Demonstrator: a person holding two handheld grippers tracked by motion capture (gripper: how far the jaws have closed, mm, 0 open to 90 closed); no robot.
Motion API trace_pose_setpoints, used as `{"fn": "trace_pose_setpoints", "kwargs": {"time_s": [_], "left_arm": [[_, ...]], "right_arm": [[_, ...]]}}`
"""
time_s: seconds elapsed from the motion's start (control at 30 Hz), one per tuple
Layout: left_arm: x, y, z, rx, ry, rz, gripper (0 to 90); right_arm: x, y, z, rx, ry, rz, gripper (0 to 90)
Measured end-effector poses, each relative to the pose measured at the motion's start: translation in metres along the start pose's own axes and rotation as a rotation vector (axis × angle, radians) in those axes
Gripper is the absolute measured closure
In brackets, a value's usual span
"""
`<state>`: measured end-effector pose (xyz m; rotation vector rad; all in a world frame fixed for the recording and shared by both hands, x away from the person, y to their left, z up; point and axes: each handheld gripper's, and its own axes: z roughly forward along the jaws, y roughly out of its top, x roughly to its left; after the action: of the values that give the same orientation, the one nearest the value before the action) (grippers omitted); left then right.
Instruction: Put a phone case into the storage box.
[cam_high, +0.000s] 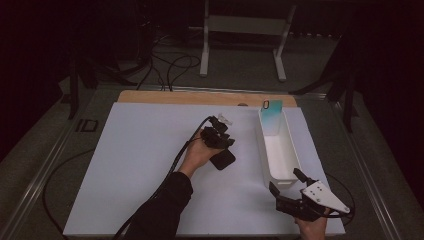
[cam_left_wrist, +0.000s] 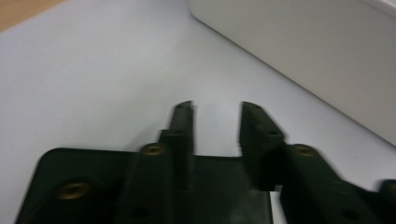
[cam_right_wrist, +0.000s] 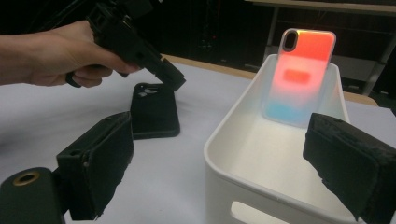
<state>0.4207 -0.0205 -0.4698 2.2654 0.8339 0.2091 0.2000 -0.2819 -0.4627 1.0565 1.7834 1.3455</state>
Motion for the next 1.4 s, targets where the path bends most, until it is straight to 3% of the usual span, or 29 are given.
{"fn": "trace_pose_setpoints", "kwargs": {"time_s": [0.1, 0.17, 0.5, 0.77, 1.4], "left_arm": [[-0.001, 0.000, 0.005, 0.007, 0.008, -0.010, 86.8], [-0.001, 0.000, 0.008, 0.007, 0.010, -0.014, 89.8], [-0.007, -0.004, 0.028, 0.051, -0.007, -0.014, 90.0], [-0.011, -0.010, 0.045, 0.087, -0.013, -0.043, 90.0], [-0.013, -0.014, 0.045, 0.111, -0.002, -0.033, 89.7]], "right_arm": [[0.000, 0.000, 0.000, -0.002, -0.001, 0.002, 8.7], [0.000, 0.000, -0.001, -0.002, -0.002, 0.003, 8.7], [0.000, 0.000, -0.001, -0.006, -0.002, 0.005, 8.7], [-0.001, 0.000, -0.002, -0.008, -0.004, 0.006, 8.8], [-0.001, 0.000, -0.002, -0.008, -0.006, 0.006, 8.7]]}}
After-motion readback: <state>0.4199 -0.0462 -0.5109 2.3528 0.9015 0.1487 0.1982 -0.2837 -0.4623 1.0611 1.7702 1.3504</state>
